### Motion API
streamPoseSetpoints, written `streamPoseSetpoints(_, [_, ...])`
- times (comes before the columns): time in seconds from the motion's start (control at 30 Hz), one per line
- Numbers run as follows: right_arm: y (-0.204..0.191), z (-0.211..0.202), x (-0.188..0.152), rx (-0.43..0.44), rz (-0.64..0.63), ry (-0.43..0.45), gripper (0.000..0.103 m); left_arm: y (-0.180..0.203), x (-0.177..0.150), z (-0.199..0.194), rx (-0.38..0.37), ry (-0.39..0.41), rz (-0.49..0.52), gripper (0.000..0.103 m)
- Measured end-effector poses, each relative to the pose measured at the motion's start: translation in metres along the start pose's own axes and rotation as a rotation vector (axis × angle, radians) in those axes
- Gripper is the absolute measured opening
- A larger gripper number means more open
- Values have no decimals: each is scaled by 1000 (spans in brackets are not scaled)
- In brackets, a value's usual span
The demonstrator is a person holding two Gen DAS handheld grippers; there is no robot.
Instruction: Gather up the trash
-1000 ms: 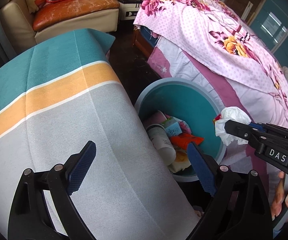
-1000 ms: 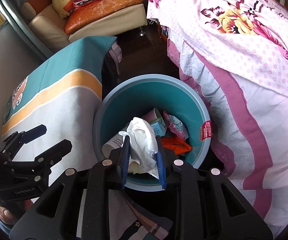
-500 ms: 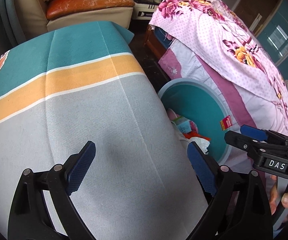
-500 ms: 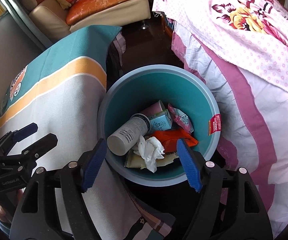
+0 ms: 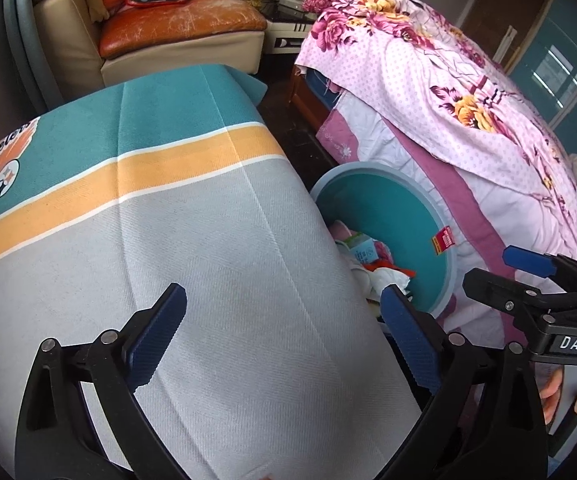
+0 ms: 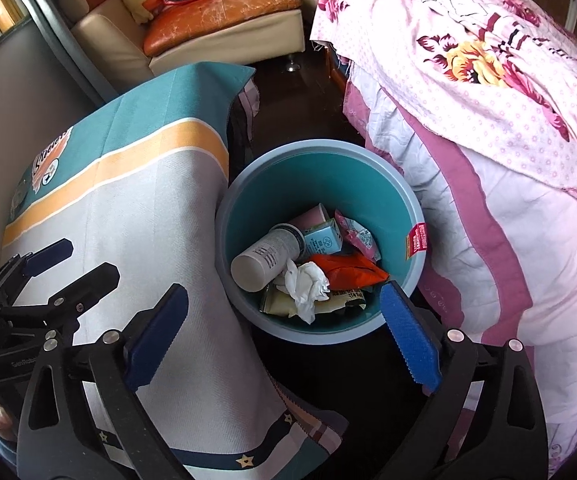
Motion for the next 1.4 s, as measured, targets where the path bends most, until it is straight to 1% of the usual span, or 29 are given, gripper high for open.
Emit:
streamPoseSetpoints(0.2, [-1,-28,-14,-10,-20,40,94,0,-12,-22,11,7,-8,99])
streamPoseSetpoints(0.33, [0,-47,-30,-24,-40,64,96,1,-22,-37,38,25,-3,99])
streamPoseSetpoints(0.57, [-3,-66,-56,-28,-78,91,96,10,-39,-59,62,56,-6,99])
streamPoseSetpoints(0.77, [-4,-70,-76,-25,-102,96,96,17,-55,-65,72,61,-18,99])
streamPoseSetpoints(1.0, [-5,-70,-90,-26,-117,101,96,20,-69,-65,90,58,-13,99])
streamPoseSetpoints(1.2, [-5,-66,-92,-30,-115,90,96,18,-71,-65,95,56,-16,99])
streamPoseSetpoints(1.4, [-3,-63,-87,-40,-112,88,96,16,-69,-63,103,57,-26,99])
Point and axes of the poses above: each gripper's, at about its wrist camera, not at the fingertips, and z roughly the way its jaws point, y to its right, x to its top, the point moved 6 cm from there along z, roughly the way its jaws point, and after that the axes turned 8 degrees about z, right-handed, at the moved point
